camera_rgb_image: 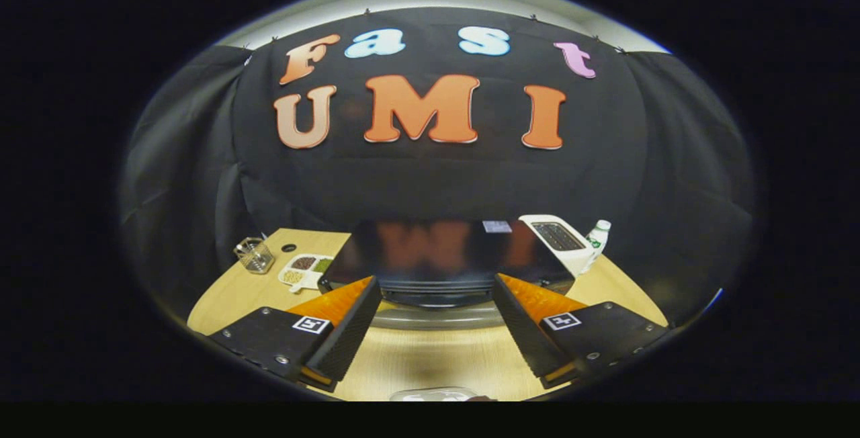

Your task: Open the toaster oven, put the food inside, and close the toaster oven door.

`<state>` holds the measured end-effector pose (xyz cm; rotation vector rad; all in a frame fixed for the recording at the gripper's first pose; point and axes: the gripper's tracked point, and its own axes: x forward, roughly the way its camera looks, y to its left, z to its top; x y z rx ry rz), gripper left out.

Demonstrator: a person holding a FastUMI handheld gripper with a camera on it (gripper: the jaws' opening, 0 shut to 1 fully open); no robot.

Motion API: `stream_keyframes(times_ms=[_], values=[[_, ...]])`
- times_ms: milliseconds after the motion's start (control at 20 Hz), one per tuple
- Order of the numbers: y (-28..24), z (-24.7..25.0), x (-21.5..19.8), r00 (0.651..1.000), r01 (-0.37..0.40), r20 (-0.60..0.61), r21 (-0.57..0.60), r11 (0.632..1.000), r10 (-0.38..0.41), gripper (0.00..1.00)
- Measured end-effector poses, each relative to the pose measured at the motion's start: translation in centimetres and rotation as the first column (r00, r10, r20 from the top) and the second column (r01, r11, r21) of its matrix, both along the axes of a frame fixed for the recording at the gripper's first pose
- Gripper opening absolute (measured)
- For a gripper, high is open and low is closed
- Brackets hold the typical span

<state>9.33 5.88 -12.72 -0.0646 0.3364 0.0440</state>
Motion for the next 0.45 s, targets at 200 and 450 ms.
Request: stream_keyframes(times_ms=[200,450], values=[[-0.3,6.1,-1.0,0.997,-0.019,0.074,0.006,1.000,0.019,0.99],[-2.0,12.8,-2.8,0.987,-0.015,0.162,0.015,1.000,0.012,0.99]])
